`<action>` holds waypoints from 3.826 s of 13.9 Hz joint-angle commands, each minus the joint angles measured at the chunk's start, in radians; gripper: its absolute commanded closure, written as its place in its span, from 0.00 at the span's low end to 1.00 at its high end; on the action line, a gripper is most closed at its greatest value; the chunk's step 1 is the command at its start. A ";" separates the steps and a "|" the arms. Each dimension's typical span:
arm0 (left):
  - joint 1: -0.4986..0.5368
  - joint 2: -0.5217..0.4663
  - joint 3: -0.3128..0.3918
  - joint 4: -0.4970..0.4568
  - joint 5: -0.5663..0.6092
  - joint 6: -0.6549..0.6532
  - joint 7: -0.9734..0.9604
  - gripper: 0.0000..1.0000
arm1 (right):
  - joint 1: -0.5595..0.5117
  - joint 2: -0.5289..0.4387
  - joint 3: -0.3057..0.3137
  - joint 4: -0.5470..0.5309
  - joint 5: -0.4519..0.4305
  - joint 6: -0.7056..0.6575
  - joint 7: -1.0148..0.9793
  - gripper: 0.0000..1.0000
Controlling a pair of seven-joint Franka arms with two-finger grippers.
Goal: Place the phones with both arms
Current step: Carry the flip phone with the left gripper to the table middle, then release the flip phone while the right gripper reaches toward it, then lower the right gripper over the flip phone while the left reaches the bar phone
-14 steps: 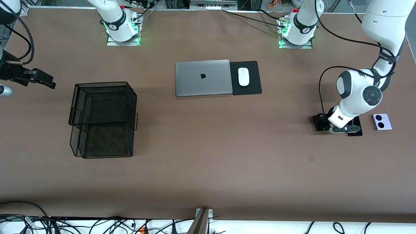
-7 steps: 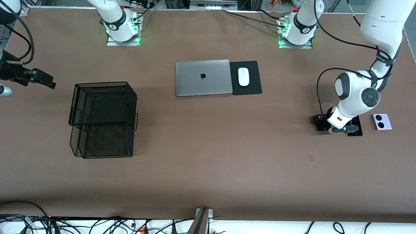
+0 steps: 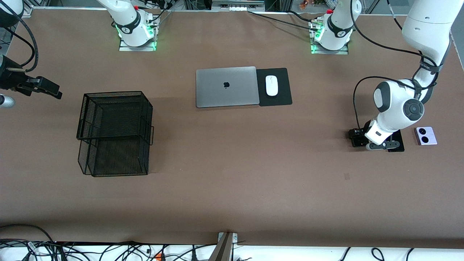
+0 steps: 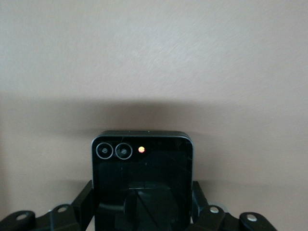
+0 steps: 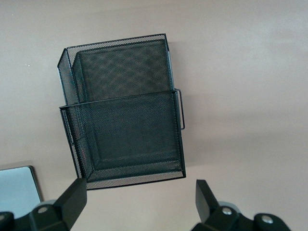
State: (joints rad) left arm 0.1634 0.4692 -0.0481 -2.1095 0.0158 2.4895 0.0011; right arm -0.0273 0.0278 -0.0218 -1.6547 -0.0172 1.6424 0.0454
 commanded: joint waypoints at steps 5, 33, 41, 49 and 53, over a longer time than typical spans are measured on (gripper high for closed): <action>-0.134 -0.018 -0.038 0.403 -0.022 -0.512 -0.068 0.66 | -0.002 -0.011 0.000 0.001 0.009 -0.004 0.005 0.00; -0.652 0.238 -0.019 0.727 -0.014 -0.376 -0.581 0.00 | 0.052 0.011 0.005 0.001 0.023 -0.001 0.005 0.00; -0.253 0.078 -0.021 0.726 -0.013 -0.817 -0.273 0.00 | 0.260 0.109 0.005 0.004 0.023 0.158 0.188 0.00; 0.004 0.088 -0.019 0.611 0.156 -0.761 0.045 0.00 | 0.662 0.522 0.002 0.444 -0.012 0.218 0.771 0.00; 0.076 0.086 -0.019 0.458 0.274 -0.553 0.118 0.00 | 0.817 0.694 -0.007 0.615 -0.101 0.247 0.997 0.00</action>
State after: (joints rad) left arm 0.1926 0.5750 -0.0533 -1.5518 0.2475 1.8233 0.0538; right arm 0.7264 0.6271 -0.0081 -1.1668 -0.0834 1.8970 0.9542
